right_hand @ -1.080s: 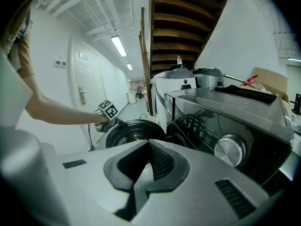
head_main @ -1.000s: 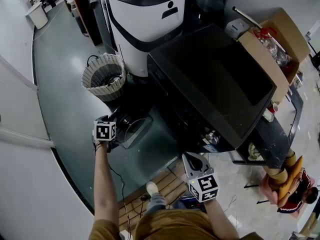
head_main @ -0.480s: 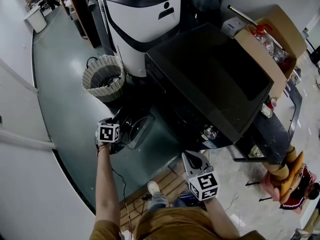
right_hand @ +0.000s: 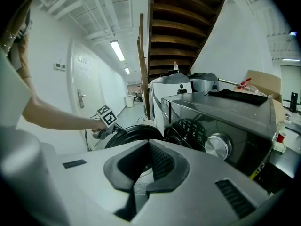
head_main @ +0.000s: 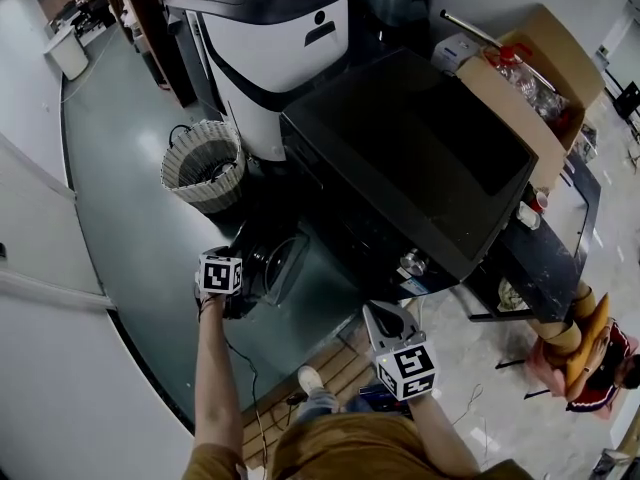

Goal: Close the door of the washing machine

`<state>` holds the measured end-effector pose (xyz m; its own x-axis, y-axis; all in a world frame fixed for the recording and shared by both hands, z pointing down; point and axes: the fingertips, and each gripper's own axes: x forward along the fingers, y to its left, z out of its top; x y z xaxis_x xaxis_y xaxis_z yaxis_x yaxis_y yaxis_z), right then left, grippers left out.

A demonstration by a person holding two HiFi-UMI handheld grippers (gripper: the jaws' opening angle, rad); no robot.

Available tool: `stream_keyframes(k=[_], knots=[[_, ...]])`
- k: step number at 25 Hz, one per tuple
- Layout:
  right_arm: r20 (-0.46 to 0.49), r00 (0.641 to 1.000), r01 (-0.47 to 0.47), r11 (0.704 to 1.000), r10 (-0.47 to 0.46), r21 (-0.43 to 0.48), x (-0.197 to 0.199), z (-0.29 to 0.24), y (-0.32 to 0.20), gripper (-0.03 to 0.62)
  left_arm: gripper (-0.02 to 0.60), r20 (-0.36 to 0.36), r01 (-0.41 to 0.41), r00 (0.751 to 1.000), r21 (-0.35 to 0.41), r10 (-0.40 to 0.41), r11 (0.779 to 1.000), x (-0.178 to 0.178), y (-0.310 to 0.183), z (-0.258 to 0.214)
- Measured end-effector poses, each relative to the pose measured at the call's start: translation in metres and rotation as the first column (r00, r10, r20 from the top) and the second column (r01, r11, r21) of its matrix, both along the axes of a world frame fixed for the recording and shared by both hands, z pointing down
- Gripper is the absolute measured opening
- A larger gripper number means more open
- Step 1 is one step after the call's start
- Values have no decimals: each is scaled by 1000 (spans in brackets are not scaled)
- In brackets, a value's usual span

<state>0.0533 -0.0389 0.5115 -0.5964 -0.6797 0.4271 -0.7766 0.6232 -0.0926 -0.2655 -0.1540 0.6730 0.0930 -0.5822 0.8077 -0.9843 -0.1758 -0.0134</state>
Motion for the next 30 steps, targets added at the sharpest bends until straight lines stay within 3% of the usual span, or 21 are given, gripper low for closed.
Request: stream_keyframes(k=[30], knots=[[11,998,-67,997,67,49,12,-21,2,11,132,-79,-69,995,-37,66,997,62,21,-3]])
